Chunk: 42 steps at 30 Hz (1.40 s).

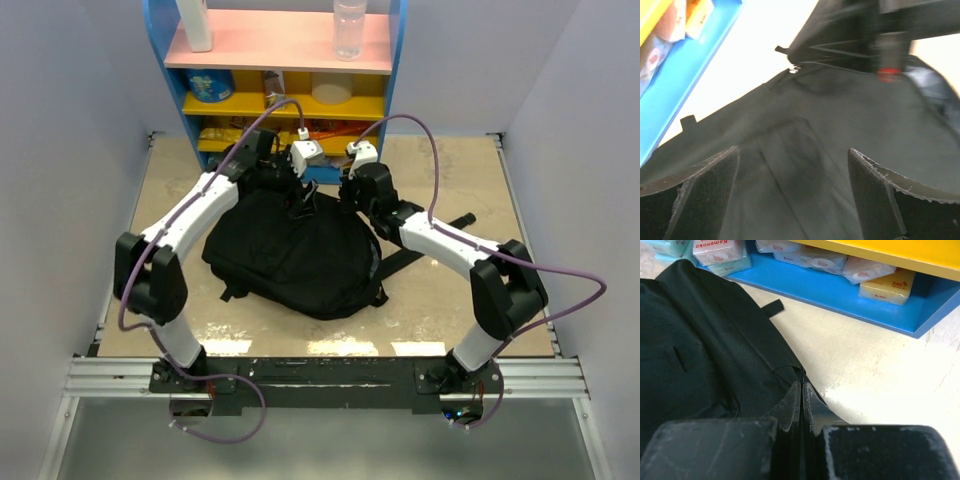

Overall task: Pack the student bag
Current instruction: Zip the student bag at the center of the board.

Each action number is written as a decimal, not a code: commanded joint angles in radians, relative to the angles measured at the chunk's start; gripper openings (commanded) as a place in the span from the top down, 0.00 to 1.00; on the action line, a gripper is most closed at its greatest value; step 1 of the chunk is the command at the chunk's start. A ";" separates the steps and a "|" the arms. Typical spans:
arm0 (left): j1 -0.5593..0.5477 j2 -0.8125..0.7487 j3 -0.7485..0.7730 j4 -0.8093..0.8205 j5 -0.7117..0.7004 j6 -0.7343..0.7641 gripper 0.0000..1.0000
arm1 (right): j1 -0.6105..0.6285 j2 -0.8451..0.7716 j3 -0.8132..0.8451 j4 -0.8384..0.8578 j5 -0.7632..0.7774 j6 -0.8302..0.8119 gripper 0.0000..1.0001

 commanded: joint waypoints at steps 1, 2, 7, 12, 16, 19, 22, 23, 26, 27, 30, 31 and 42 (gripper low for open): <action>0.007 0.128 0.103 0.017 0.067 0.118 0.04 | -0.004 -0.040 -0.018 0.045 0.023 0.044 1.00; 0.006 0.146 0.137 0.009 0.093 0.147 0.02 | -0.004 -0.042 -0.018 0.043 0.023 0.046 1.00; 0.006 0.248 0.220 -0.034 0.214 0.257 0.00 | -0.005 -0.085 -0.041 0.036 0.009 0.068 1.00; -0.010 0.321 0.309 -0.043 0.257 0.295 0.00 | -0.004 -0.123 -0.067 0.046 -0.008 0.096 1.00; -0.030 0.344 0.314 -0.053 0.273 0.352 0.00 | -0.005 -0.143 -0.079 0.049 -0.019 0.108 1.00; -0.039 0.375 0.321 -0.141 0.285 0.442 0.00 | -0.005 -0.149 -0.082 0.056 -0.019 0.111 1.00; -0.043 0.398 0.328 -0.153 0.296 0.477 0.00 | -0.004 -0.149 -0.076 0.056 -0.027 0.112 1.00; -0.045 0.399 0.328 -0.146 0.297 0.478 0.00 | -0.005 -0.149 -0.075 0.056 -0.028 0.113 1.00; -0.050 0.407 0.322 -0.118 0.297 0.485 0.01 | -0.005 -0.155 -0.076 0.057 -0.027 0.119 1.00; -0.050 0.407 0.315 -0.109 0.296 0.485 0.06 | -0.005 -0.160 -0.078 0.057 -0.025 0.119 1.00; -0.042 0.381 0.270 -0.071 0.310 0.511 0.40 | -0.005 -0.175 -0.085 0.049 -0.017 0.118 1.00; -0.042 0.364 0.245 0.001 0.307 0.499 0.53 | -0.005 -0.181 -0.090 0.045 -0.010 0.116 1.00; -0.042 0.330 0.206 0.029 0.294 0.435 0.86 | -0.042 -0.247 -0.151 -0.018 0.033 0.112 1.00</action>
